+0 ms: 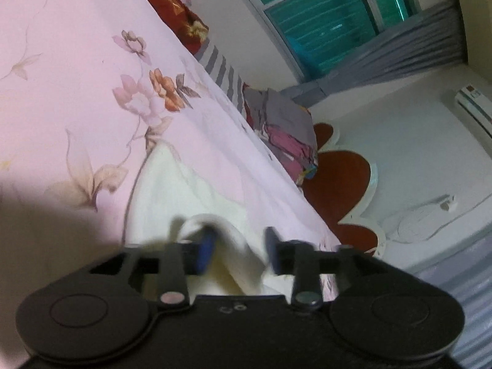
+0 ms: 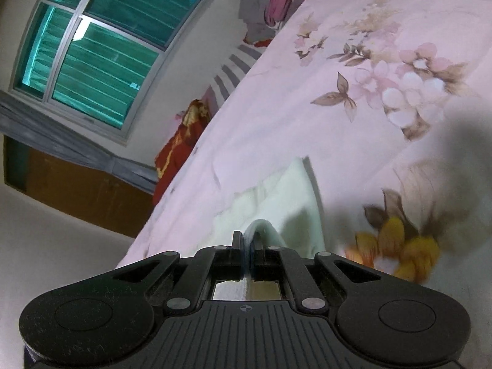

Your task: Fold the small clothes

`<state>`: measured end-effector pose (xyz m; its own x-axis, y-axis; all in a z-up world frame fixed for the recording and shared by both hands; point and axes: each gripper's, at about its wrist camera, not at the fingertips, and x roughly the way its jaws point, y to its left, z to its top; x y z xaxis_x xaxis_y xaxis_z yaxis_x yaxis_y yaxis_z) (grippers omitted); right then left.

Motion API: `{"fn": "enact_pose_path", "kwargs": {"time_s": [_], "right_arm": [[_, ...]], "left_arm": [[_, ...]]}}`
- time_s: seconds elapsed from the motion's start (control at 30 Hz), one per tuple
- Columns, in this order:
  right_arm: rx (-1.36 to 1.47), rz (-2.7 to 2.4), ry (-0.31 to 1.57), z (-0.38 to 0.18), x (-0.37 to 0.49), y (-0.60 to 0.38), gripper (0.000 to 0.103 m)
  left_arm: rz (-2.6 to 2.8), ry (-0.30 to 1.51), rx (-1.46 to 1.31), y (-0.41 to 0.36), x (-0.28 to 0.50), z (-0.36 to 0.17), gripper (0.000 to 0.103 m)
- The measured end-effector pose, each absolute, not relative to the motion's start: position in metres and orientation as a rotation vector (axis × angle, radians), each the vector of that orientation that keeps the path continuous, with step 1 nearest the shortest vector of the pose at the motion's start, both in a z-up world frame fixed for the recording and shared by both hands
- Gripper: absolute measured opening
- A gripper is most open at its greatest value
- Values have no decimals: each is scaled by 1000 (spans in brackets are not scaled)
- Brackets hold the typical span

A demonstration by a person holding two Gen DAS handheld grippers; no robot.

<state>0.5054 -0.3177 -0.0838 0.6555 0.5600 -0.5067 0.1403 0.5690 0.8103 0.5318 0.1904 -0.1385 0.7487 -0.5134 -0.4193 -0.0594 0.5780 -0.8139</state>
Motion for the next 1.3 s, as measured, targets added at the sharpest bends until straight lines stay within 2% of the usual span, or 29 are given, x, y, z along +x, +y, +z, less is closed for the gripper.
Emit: {"fn": "enact_pose_path", "kwargs": {"time_s": [0.03, 0.07, 0.1, 0.13, 0.23, 0.3, 0.37, 0.4, 0.43, 0.5, 0.57, 0.6, 0.63, 0.67, 0.73, 0.8, 0.87, 0.97, 1.0, 1.03, 1.07, 1.1, 1.13, 1.17, 1.3], "right_arm": [[951, 284, 845, -86, 510, -317, 9], [951, 283, 845, -88, 514, -317, 38], [954, 277, 836, -89, 517, -318, 60], [947, 257, 801, -87, 516, -319, 88], [930, 260, 750, -81, 515, -322, 88], [868, 262, 742, -77, 513, -320, 79], [762, 265, 768, -75, 512, -313, 62], [717, 270, 783, -76, 513, -308, 58], [662, 273, 799, -77, 514, -303, 53], [557, 284, 826, -80, 516, -291, 49], [451, 282, 861, -83, 516, -277, 34], [385, 271, 860, -83, 514, -269, 33], [343, 270, 852, -83, 513, -264, 26], [310, 273, 846, -83, 511, -259, 10], [252, 267, 824, -80, 505, -254, 2], [220, 256, 775, -75, 496, -252, 2], [222, 237, 728, -67, 495, -251, 2], [179, 216, 830, -87, 508, -244, 2], [167, 211, 820, -91, 511, -242, 2], [162, 198, 820, -89, 511, -241, 3], [164, 177, 824, -85, 510, -241, 20], [151, 138, 800, -78, 506, -239, 33], [137, 124, 732, -69, 496, -234, 49], [141, 149, 670, -62, 487, -228, 51], [78, 377, 705, -65, 484, -168, 50]], "left_arm": [[-290, 683, -927, 190, 536, -139, 62], [-281, 673, -921, 190, 538, -139, 66], [-278, 659, -911, 191, 541, -138, 71], [-276, 655, -898, 191, 543, -136, 72], [-263, 664, -786, 190, 547, -126, 71], [-250, 689, -657, 185, 548, -119, 68], [-264, 741, -533, 177, 552, -118, 57], [-268, 766, -467, 172, 554, -119, 47], [-285, 785, -416, 166, 555, -119, 41], [-312, 811, -308, 153, 557, -119, 41], [-315, 807, -236, 143, 557, -118, 34], [-325, 805, -228, 141, 557, -118, 18], [-326, 796, -238, 141, 557, -119, 8], [-325, 779, -252, 143, 556, -119, 7], [-312, 715, -273, 147, 549, -116, 4], [-293, 672, -272, 149, 544, -114, 4], [-271, 711, -257, 147, 548, -120, 4], [-246, 743, -297, 149, 556, -128, 13], [-220, 737, -309, 150, 555, -123, 30], [-162, 703, -284, 148, 550, -114, 53], [-126, 640, -254, 147, 542, -105, 60], [-132, 561, -244, 141, 532, -94, 66], [-171, 545, -260, 133, 528, -89, 66], [-215, 559, -267, 122, 529, -87, 66], [-433, 670, -121, 53, 535, -94, 64]]}}
